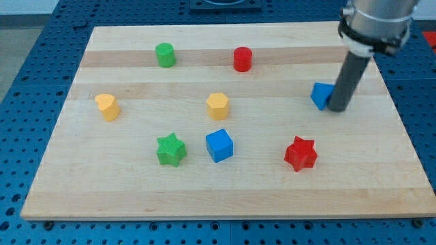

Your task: Slide the blue triangle slightly up

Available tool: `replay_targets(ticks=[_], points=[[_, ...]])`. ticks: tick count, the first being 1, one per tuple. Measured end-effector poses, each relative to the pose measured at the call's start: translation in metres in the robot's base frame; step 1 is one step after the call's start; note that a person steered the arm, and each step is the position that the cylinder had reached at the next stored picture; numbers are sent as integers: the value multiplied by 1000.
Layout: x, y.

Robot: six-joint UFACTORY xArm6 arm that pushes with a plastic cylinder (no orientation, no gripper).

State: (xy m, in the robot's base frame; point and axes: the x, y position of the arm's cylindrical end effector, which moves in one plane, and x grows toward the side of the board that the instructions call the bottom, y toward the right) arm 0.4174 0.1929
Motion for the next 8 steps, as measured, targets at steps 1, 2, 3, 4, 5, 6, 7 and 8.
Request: replay_targets(ticks=[1,2,3,4,5,6,7,8], points=[[-26,0],[12,-11],[34,-43],[31,-59],[24,-47],[2,-46],[-10,-44],[-22,-33]])
